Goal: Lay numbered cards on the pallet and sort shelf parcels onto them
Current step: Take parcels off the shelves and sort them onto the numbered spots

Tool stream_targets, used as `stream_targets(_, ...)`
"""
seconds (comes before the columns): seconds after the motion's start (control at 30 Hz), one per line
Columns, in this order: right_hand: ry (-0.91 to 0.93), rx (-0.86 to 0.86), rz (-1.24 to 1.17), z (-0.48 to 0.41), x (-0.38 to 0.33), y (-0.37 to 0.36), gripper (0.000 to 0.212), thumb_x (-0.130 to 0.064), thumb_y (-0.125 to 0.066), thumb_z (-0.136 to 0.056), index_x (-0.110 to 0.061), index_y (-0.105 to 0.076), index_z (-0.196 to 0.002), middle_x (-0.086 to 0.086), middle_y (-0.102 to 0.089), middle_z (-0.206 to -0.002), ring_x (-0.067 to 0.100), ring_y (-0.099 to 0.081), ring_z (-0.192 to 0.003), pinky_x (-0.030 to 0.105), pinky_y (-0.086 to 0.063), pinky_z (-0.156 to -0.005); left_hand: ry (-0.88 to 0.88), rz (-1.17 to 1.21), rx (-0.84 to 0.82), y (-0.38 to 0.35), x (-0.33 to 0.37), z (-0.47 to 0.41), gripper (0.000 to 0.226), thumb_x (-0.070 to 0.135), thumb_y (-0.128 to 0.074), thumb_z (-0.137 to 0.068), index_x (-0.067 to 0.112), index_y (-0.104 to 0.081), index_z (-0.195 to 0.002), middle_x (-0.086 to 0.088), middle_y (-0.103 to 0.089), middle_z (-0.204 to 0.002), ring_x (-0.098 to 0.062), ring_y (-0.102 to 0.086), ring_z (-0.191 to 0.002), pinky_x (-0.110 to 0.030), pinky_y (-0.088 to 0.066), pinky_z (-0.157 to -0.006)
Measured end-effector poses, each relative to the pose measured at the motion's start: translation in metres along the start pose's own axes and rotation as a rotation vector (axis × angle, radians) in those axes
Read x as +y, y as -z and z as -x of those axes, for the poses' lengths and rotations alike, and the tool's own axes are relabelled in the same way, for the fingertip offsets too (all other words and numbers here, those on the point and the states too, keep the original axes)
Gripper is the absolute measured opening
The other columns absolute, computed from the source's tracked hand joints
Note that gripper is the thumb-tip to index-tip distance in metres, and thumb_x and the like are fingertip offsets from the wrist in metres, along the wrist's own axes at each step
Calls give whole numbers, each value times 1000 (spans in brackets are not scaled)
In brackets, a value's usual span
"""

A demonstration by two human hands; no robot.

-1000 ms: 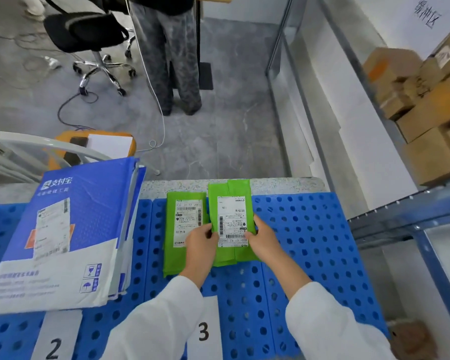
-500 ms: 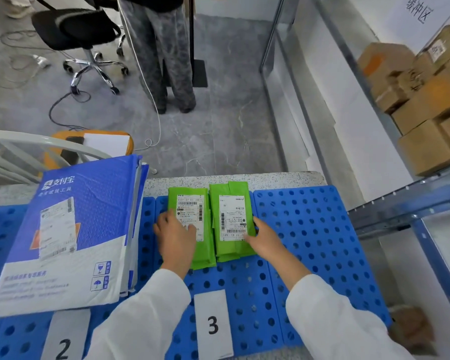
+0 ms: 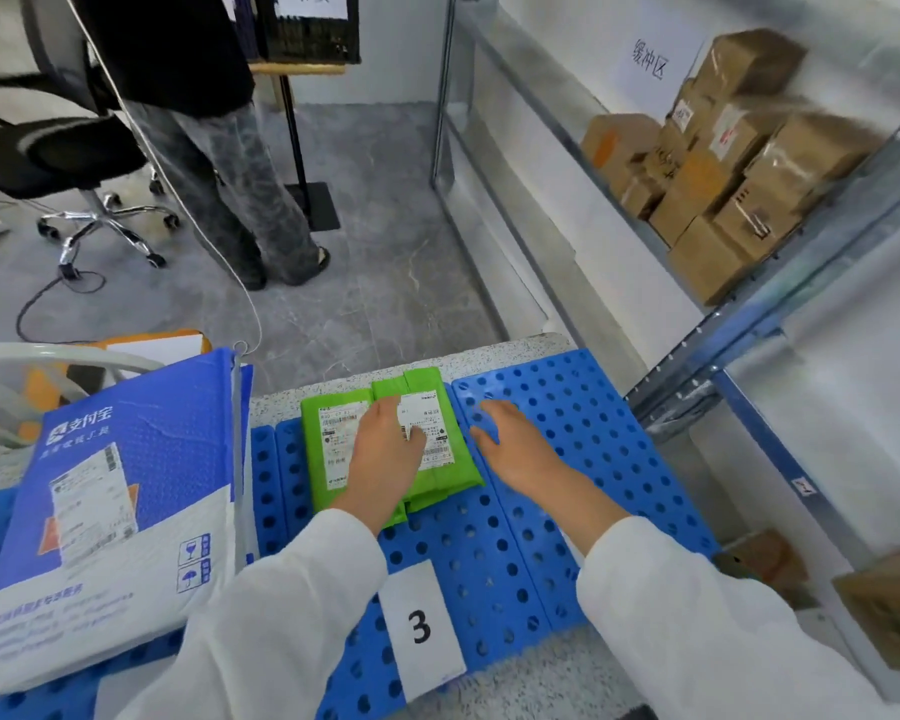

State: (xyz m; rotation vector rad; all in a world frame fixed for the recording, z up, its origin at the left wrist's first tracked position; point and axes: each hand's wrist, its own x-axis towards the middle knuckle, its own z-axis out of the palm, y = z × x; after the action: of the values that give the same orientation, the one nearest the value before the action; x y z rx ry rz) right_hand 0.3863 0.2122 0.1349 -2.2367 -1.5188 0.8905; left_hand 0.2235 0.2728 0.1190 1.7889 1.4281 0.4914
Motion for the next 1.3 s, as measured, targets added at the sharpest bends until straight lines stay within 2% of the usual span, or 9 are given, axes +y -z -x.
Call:
stream_targets(0.2,-48,148,-70,52,14,47,54,-32,-45,-101,-12,-29,-149,6,-31,-153,22,-33,-139,33,-32,-110,-265,-19,-186,-18,68,23,56,24,-55,-96,12,-34,-146,-4,-37,-151,-18,-34,-138,-21,-25,-107)
stream_targets(0.37,-116,261,-23,123,46,79,55,-34,-45,-101,-13,-27,-149,4,-31,-153,22,-32,-140,37,-31,-113,-443,-77,-246,-36,114,59,56,28,-53,-97,13,-32,-147,-4,-36,-151,-18,-33,-139,-25,-29,-107)
stream_targets(0.5,-164,344,-2,201,79,89,57,-34,-46,-100,-10,-28,-149,7,-33,-152,24,-34,-139,38,-33,-112,-606,-200,-358,-57,139,109,56,34,-52,-97,18,-31,-147,-1,-35,-151,-16,-37,-135,-20,-39,-93)
stream_targets(0.57,-169,368,-26,244,93,90,52,-31,-48,-100,-9,-35,-144,11,-40,-146,26,-39,-134,35,-36,-107,-660,-241,-424,-68,150,143,57,36,-52,-97,17,-33,-147,-1,-36,-150,-18,-37,-136,-29,-36,-104)
stream_targets(0.73,-193,470,-68,356,115,75,46,-29,-52,-98,-9,-44,-138,15,-49,-137,27,-46,-125,23,-36,-95,-778,-298,-524,-84,167,246,58,36,-53,-96,17,-33,-147,-1,-36,-150,-18,-34,-138,-31,-31,-109)
stream_targets(0.87,-317,512,-54,444,133,50,58,-36,-52,-97,-10,-34,-146,13,-40,-146,26,-40,-133,34,-34,-109,-992,-390,-545,-95,180,324,59,35,-53,-96,14,-31,-147,-3,-34,-152,-17,-29,-140,-29,-25,-113)
stream_targets(1.07,-490,615,-98,585,159,15,59,-36,-50,-97,-11,-31,-148,8,-35,-152,24,-36,-137,35,-30,-112,-1247,-430,-580,-126,209,430,58,33,-55,-94,15,-35,-145,-4,-39,-148,-17,-34,-137,-30,-29,-113)
stream_targets(1.2,-617,769,-120,678,176,-1,51,-34,-49,-97,-16,-37,-144,5,-39,-148,24,-44,-130,38,-38,-108,-1400,-412,-674,-168,234,512,55,32,-55,-94,16,-36,-143,-3,-41,-146,-18,-39,-133,-31,-33,-109)
stream_targets(1.3,-732,878,-137,748,186,-14,49,-33,-48,-98,-15,-37,-143,7,-42,-146,25,-43,-131,36,-36,-106,-1489,-391,-745,-194,249,581,57,35,-53,-95,20,-32,-145,-2,-35,-151,-20,-33,-139,-37,-32,-114)
